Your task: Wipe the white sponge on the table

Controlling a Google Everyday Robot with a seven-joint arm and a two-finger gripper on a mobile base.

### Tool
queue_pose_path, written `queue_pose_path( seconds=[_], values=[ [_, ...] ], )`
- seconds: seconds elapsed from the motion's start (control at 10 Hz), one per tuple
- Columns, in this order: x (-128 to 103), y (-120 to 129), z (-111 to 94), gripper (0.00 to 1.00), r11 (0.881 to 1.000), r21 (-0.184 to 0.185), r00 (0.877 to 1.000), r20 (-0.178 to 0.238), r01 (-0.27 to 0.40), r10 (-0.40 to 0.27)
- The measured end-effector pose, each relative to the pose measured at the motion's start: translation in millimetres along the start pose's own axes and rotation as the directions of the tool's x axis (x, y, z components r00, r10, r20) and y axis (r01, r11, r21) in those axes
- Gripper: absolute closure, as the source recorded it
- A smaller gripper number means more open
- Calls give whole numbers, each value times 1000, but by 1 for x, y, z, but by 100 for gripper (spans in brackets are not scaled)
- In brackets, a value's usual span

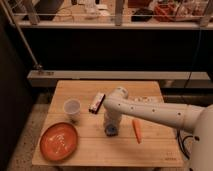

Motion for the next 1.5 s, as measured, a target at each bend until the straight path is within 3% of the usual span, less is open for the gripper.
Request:
queue_pose_path(
  seconds=[0.3,0.6,0.7,0.9,1.1,1.5],
  values=[
    [-30,27,-3,57,999,-9,999,19,-43,43],
    [-72,31,-6,53,1000,-15,999,36,-20,20],
    [-81,23,-6,47,1000,-17,999,35,5,-5],
    [-93,-2,2,46,998,-18,998,35,60,-59],
    [-93,-29,8,46,994,-9,994,25,110,-109],
    [-53,-62,12,46,987,11,987,-23,159,-159]
  ],
)
